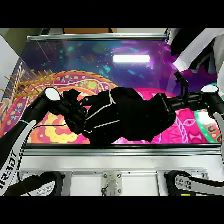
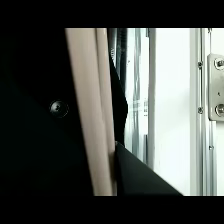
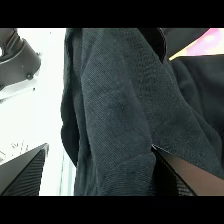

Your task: Fold the clothes and pants, and hang the long-sleeved shirts on hangers.

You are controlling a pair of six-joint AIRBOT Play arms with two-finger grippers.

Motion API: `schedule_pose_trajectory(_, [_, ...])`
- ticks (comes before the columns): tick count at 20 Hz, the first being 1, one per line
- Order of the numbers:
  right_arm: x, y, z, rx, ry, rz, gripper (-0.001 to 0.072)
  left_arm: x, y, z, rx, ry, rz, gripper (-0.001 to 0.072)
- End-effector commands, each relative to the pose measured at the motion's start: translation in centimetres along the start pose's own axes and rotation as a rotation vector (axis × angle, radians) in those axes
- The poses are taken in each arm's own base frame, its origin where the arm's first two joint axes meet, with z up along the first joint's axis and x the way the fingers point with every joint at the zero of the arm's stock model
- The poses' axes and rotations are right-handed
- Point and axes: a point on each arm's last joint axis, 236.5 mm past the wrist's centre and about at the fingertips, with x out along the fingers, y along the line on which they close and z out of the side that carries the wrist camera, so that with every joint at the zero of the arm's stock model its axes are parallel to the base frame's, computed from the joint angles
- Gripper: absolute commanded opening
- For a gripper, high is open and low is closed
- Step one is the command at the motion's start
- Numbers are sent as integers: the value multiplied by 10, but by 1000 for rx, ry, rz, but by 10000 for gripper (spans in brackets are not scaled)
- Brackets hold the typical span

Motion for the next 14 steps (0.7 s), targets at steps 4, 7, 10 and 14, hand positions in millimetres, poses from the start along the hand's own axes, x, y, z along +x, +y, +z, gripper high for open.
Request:
schedule_pose_trajectory(4, [0, 0, 1, -2, -6, -1, 698, 0, 0, 1, 1, -2, -1, 20])
schedule_pose_trajectory(7, [0, 0, 1, -2, -6, 2, 29, 0, 0, 1, 1, -2, -1, 19])
schedule_pose_trajectory(10, [0, 0, 1, -1, -6, 2, 21, 0, 0, 1, 1, -2, -1, 20])
schedule_pose_trajectory(14, [0, 0, 1, -1, -6, 3, 20, 0, 0, 1, 1, -1, 2, 19])
